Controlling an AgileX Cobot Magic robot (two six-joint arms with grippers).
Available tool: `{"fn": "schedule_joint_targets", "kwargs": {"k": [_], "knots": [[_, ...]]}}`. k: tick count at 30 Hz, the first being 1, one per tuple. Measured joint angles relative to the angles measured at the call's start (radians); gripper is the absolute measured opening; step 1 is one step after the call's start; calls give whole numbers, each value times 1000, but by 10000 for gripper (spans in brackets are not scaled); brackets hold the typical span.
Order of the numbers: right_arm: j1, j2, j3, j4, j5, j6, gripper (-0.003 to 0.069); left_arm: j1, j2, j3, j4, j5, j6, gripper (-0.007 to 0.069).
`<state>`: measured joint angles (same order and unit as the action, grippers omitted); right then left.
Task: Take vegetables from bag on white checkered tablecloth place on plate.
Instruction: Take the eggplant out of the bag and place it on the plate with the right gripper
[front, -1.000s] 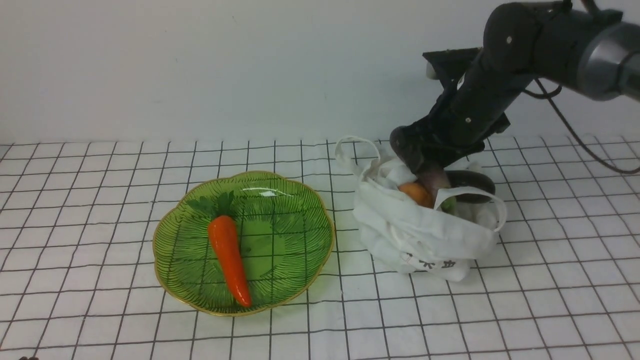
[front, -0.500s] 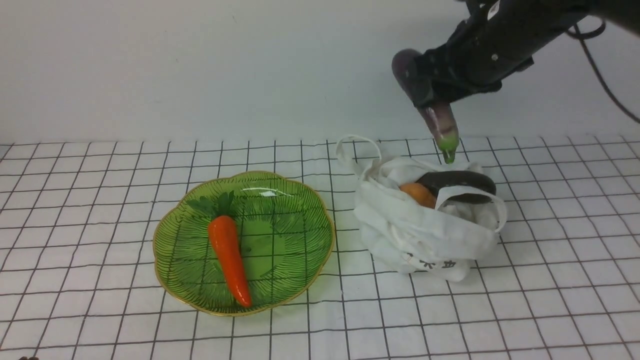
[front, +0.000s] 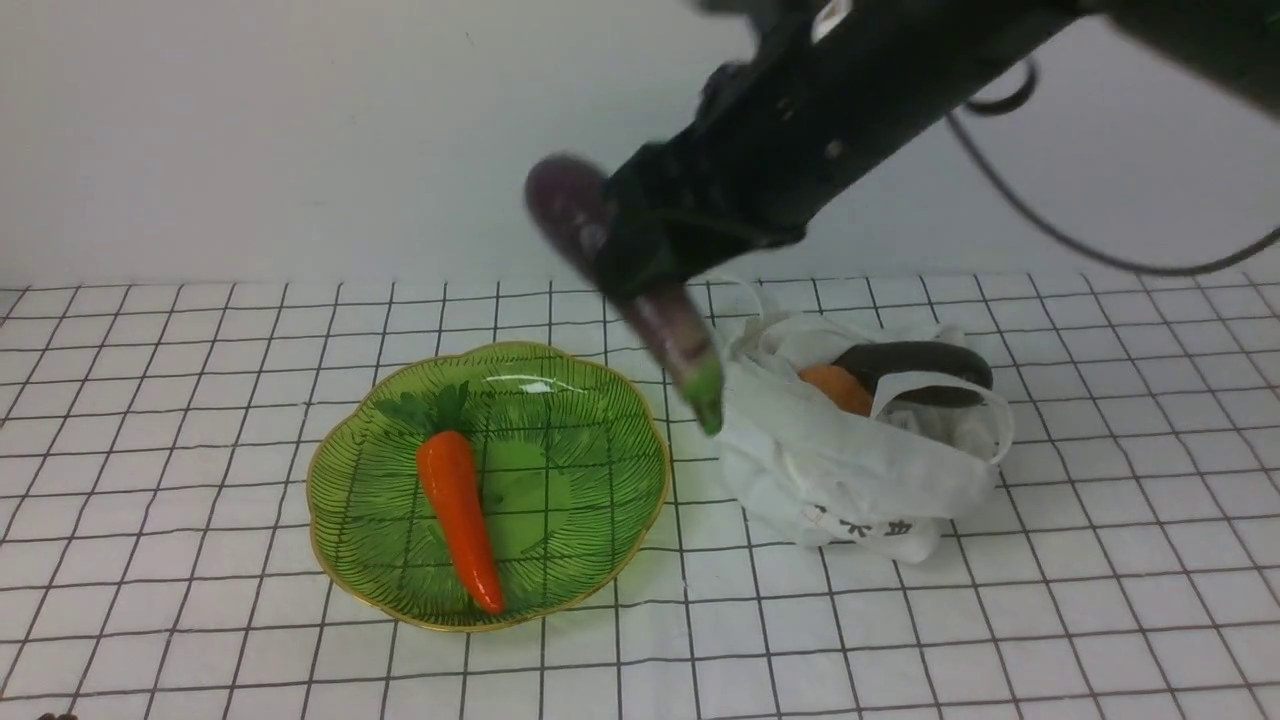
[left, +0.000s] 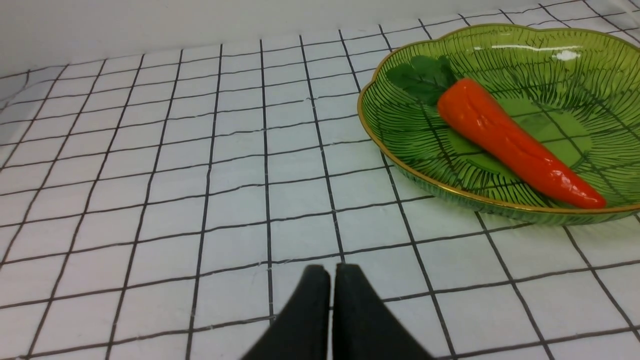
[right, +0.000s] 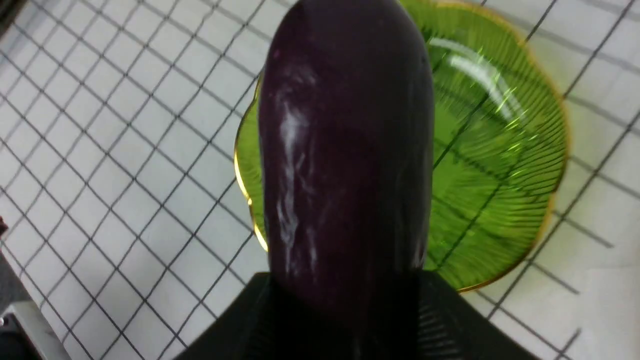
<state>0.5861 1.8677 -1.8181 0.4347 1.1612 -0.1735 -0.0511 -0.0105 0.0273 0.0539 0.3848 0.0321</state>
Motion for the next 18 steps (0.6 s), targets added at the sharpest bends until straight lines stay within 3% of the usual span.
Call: {"fn": "schedule_joint_targets", "kwargs": {"k": [6,14,17,18], "knots": [[50,147,0,-10,-42,18,310,0,0,0,0,0,0,-8],[50,318,1,0,-161,136,311,0,0,0,0,0,0,-8],[50,325,1,3,-203,142,342,0,0,0,0,0,0,-8],[50,325,0,6,-223,144,382,0,0,0,0,0,0,-8]]}}
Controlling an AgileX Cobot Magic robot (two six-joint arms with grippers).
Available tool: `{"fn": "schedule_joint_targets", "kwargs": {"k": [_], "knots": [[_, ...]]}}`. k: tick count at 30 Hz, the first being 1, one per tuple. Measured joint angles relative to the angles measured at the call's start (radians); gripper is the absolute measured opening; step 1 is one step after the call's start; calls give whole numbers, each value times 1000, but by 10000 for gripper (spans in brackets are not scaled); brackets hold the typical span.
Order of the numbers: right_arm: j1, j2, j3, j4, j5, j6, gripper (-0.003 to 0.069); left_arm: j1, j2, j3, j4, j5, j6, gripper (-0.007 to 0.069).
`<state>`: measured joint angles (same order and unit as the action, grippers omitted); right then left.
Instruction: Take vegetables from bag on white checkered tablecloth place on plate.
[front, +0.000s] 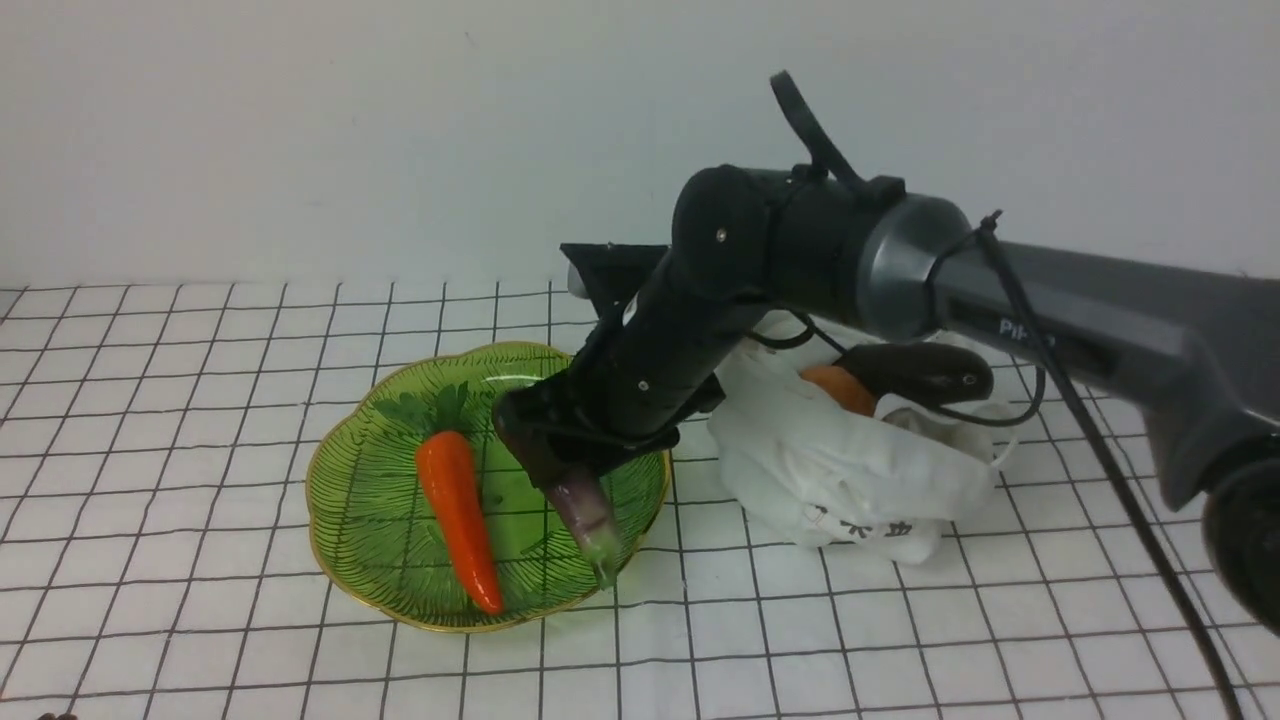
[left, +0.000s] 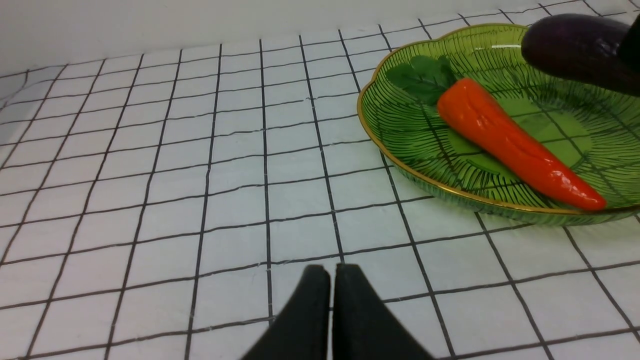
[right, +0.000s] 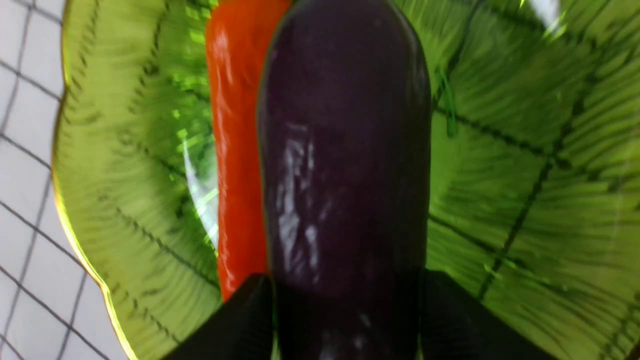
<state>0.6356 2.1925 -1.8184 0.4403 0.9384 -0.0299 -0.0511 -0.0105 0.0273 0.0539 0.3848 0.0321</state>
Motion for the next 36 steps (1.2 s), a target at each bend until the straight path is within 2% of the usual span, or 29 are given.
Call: {"fn": "schedule_joint_targets", "kwargs": {"k": [1,4,7,11,13,14,15,20,21,23,25,30,36], "knots": [[0,-1,-2,1,-4,0,402,0,0,0,0,0,0,-8],[0,-8,-36,0,9,0,519,0,0,0,0,0,0,-8],[0,-23,-83,-10,58,-1,577,0,0,0,0,0,0,-8],[0,-68,-186,-74,167,-4,579,0,0,0,0,0,0,-8],[0,-106,-233,-131,230,3,545,0,0,0,0,0,0,-8],[0,-141,-267,-185,271,22,491,0,0,0,0,0,0,-8],[0,-163,-286,-225,285,30,468,0,0,0,0,0,0,-8],[0,-332,-295,-404,315,72,201,0,0,0,0,0,0,-8],[0,-340,-291,-415,317,76,190,0,0,0,0,0,0,-8],[0,-437,-258,-457,324,90,85,0,0,0,0,0,0,-8],[0,-525,-215,-485,329,98,18,0,0,0,0,0,0,-8],[0,-716,-93,-512,329,120,-12,0,0,0,0,0,0,-8],[0,-1005,204,-519,334,157,-13,0,0,0,0,0,0,-8]]}}
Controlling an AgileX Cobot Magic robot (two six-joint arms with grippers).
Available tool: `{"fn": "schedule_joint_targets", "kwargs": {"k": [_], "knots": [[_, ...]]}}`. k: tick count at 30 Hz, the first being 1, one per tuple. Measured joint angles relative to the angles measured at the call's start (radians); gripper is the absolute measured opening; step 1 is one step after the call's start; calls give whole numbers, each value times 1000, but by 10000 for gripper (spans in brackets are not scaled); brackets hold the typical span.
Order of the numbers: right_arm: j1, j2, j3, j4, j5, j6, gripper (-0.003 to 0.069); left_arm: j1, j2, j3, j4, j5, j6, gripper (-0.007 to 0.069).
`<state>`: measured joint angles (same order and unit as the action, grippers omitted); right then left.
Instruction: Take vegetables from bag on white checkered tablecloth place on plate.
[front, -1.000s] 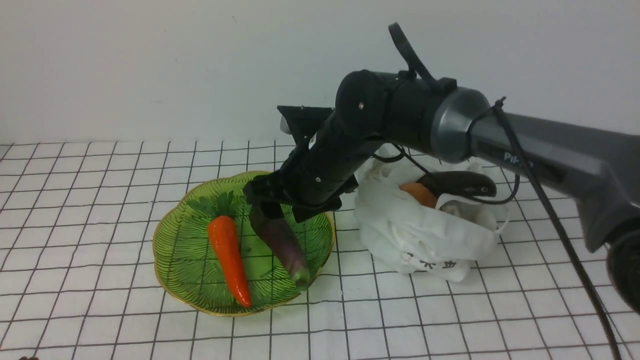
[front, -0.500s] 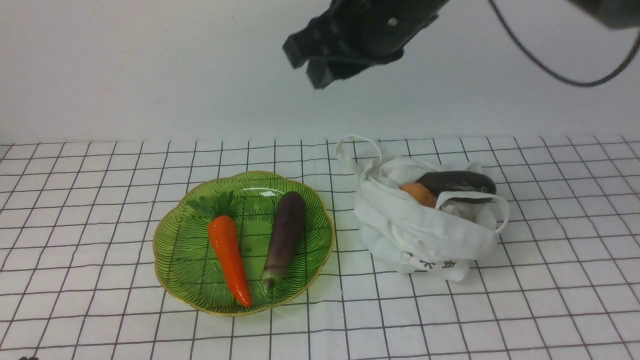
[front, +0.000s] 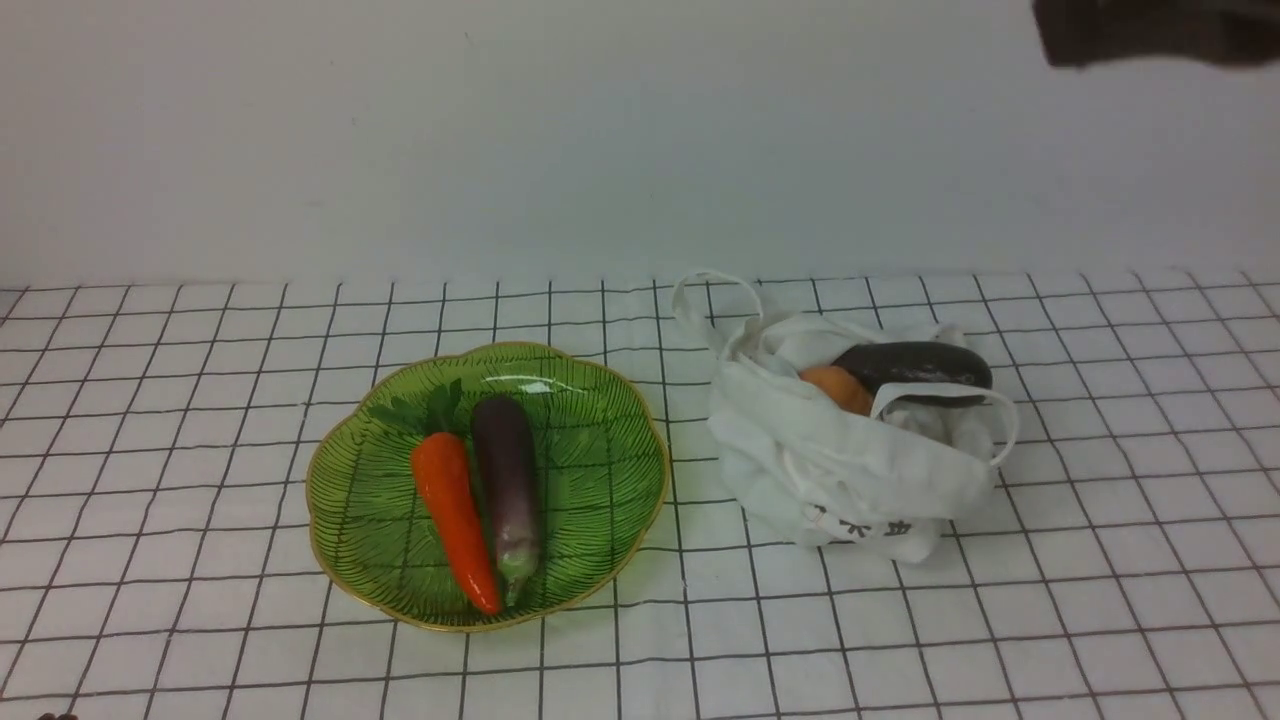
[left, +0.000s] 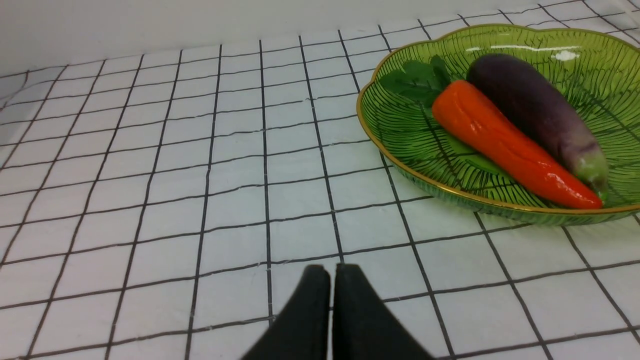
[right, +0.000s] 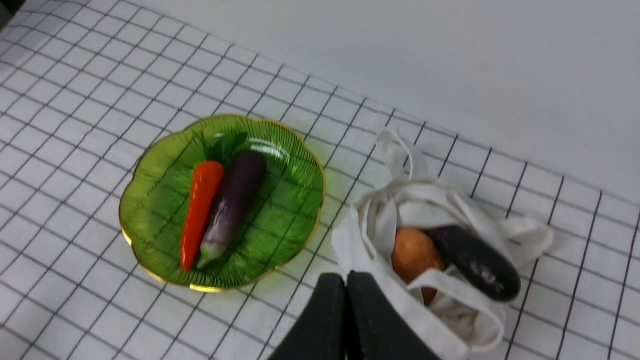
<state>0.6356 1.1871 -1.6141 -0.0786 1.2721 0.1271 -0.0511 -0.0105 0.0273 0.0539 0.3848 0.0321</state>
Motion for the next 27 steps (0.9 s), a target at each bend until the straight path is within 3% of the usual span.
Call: {"fn": "schedule_joint_targets", "kwargs": {"k": [15,27], "knots": [[0,-778,634,-28,-365,72,-14,0,0,0,0,0,0,-8],[0,-1047,804,50,-445,74,-14,0,0,0,0,0,0,-8]]}}
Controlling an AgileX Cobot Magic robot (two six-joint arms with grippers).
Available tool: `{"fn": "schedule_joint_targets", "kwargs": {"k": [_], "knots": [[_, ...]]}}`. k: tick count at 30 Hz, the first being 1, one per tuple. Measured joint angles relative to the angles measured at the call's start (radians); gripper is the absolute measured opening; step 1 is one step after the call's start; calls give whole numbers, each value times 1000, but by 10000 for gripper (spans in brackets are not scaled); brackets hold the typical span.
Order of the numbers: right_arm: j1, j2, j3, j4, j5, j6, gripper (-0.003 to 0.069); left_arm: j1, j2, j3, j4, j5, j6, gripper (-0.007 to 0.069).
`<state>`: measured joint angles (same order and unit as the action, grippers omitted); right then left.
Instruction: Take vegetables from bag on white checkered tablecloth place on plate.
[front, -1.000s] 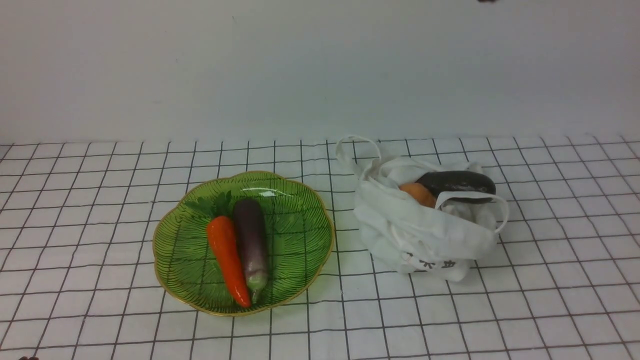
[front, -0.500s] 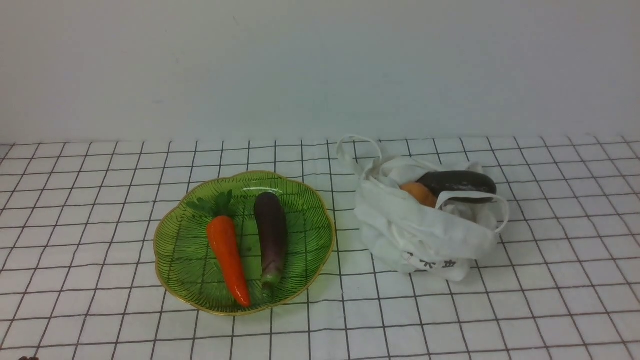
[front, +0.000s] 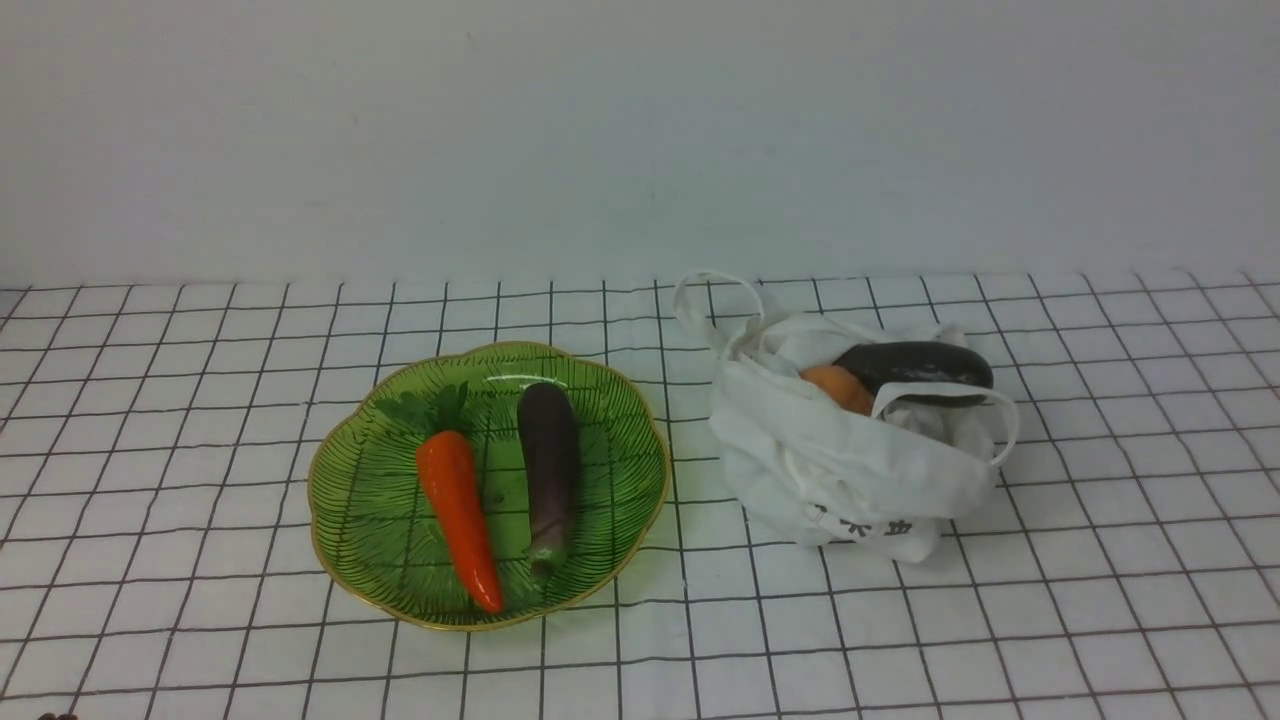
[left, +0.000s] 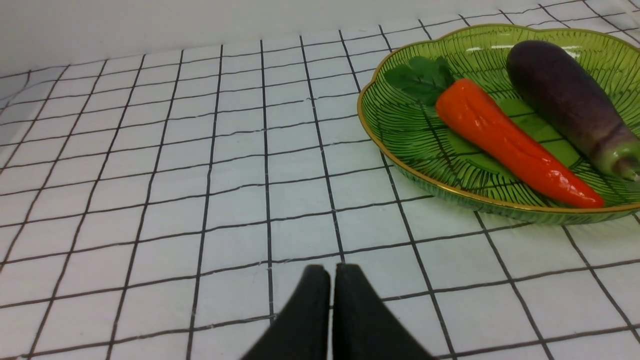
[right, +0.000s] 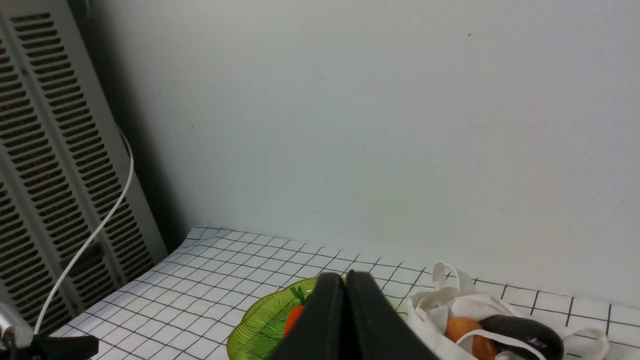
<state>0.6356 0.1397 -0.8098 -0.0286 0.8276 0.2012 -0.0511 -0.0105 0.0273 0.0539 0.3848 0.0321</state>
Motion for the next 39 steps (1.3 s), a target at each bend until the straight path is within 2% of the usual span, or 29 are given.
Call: {"fn": "schedule_joint_targets", "kwargs": {"k": [9,14,17,20,21,27,29,31,39], "knots": [[0,-2,25,4,-23,-4,-14,0,0,0,0,0,0,-8],[-8,-5,102,29,-112,-64,-14,0,0,0,0,0,0,-8],[-87,-27,200,64,-202,-118,-14,0,0,0,0,0,0,-8],[-252,-65,332,112,-288,-177,-14,0,0,0,0,0,0,-8],[-263,-68,340,113,-293,-180,-14,0,0,0,0,0,0,-8],[-566,-149,631,119,-319,-220,-14,0,0,0,0,0,0,-8],[-592,-151,667,117,-325,-222,-14,0,0,0,0,0,0,-8],[-655,-151,793,108,-366,-226,-14,0,0,0,0,0,0,-8],[-666,-152,831,59,-449,-238,-14,0,0,0,0,0,0,-8]]}}
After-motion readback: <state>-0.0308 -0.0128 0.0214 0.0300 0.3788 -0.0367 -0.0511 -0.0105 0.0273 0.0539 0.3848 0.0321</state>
